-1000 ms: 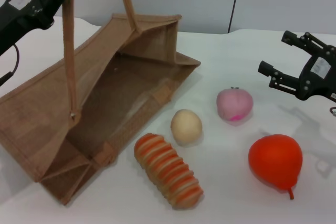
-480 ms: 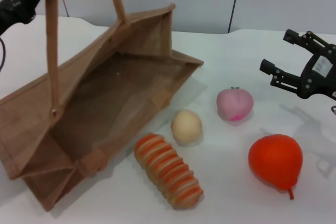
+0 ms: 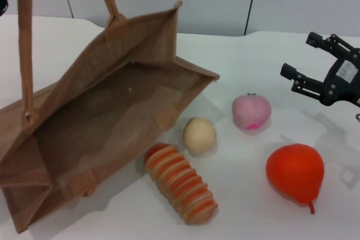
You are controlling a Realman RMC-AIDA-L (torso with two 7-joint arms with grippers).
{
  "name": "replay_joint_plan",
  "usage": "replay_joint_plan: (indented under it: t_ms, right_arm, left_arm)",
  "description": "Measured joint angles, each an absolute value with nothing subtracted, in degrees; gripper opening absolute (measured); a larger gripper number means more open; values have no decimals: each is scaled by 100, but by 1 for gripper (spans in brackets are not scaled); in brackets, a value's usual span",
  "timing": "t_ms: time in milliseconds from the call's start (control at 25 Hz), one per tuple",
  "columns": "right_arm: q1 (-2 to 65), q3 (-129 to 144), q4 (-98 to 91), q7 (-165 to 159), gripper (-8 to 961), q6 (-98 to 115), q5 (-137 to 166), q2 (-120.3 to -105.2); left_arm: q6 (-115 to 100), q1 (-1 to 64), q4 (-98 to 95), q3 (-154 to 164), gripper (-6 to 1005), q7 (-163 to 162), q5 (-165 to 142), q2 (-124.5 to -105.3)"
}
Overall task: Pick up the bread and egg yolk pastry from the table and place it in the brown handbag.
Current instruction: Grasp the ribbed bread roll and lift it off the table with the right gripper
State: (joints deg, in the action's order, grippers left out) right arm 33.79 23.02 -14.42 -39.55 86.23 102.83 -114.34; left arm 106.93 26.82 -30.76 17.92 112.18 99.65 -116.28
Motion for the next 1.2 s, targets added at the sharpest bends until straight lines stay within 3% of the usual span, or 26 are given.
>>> replay_joint_plan:
  t_ms: [440, 1200]
  right_arm:
    - [3555, 2879, -1441, -4225, 881, 8765, 10420, -11435]
    - [4753, 3310, -1713, -6397, 882, 8789, 12656, -11558]
  left_arm:
    - [10291, 2638, -3039, 1482, 95, 11324, 9929, -11630]
    - [9608, 2666, -2822, 1266, 93, 11680, 9912, -11626]
